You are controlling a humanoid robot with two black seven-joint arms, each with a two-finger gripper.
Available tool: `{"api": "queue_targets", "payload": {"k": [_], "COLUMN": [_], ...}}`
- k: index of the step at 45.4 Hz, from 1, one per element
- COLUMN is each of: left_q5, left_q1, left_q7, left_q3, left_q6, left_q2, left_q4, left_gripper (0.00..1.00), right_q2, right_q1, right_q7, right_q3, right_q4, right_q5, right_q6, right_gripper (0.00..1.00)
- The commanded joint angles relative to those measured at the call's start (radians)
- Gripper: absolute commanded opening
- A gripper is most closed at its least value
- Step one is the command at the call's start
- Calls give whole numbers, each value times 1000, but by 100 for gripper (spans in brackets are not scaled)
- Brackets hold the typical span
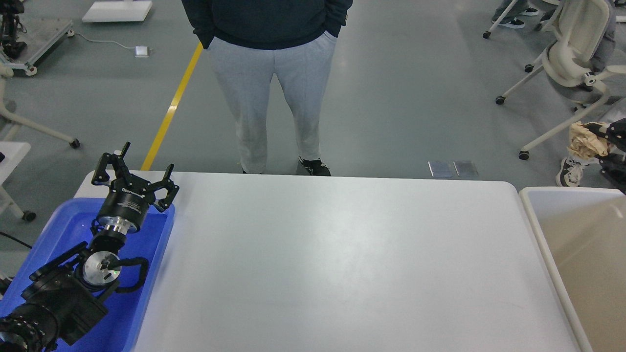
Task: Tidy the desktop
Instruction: 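Lift the beige object and carry it with the right gripper over the white bin, then lower the right gripper into the white bin and release the object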
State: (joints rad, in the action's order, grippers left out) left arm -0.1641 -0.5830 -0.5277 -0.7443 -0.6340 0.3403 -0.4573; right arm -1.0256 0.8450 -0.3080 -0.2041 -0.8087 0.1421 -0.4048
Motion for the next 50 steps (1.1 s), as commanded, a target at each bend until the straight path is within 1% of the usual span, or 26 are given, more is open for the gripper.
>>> {"api": "queue_targets", "payload": {"k": [1,8,18,23,26,30,37,43,50], "left_q5": [0,0,0,0,0,0,0,0,0], "left_q1": [0,0,0,0,0,0,0,0,0], "left_q7": [0,0,0,0,0,0,0,2,0], "left_q3": [0,0,0,-1,0,-1,0,0,-1], "left_q6": [1,1,1,1,1,1,1,1,2], "left_q2": [0,0,0,0,-1,0,0,-1,0], "left_q4": [0,0,0,0,0,0,0,0,0], "left_gripper": [100,100,100,100,100,100,100,100,100], "right_q2": [154,261,429,504,530,548,608,645,648], "right_q1": [-116,-159,-199,-207,-213,-230,-267,-294,-294], "right_q7": [-3,4,10,20,36,53,115,118,115], "right_q3": [-3,-6,-4,-4,-4,-1,9,2,-6], "right_q4": [258,423,690,795,813,812,812,812,812], "right_q5": [-177,-243,-248,-249,-246,-246,-231,-234,-248], "right_q6": [6,9,35,76,109,182,274,336,420], "right_gripper": [0,0,0,0,0,0,0,0,0]}}
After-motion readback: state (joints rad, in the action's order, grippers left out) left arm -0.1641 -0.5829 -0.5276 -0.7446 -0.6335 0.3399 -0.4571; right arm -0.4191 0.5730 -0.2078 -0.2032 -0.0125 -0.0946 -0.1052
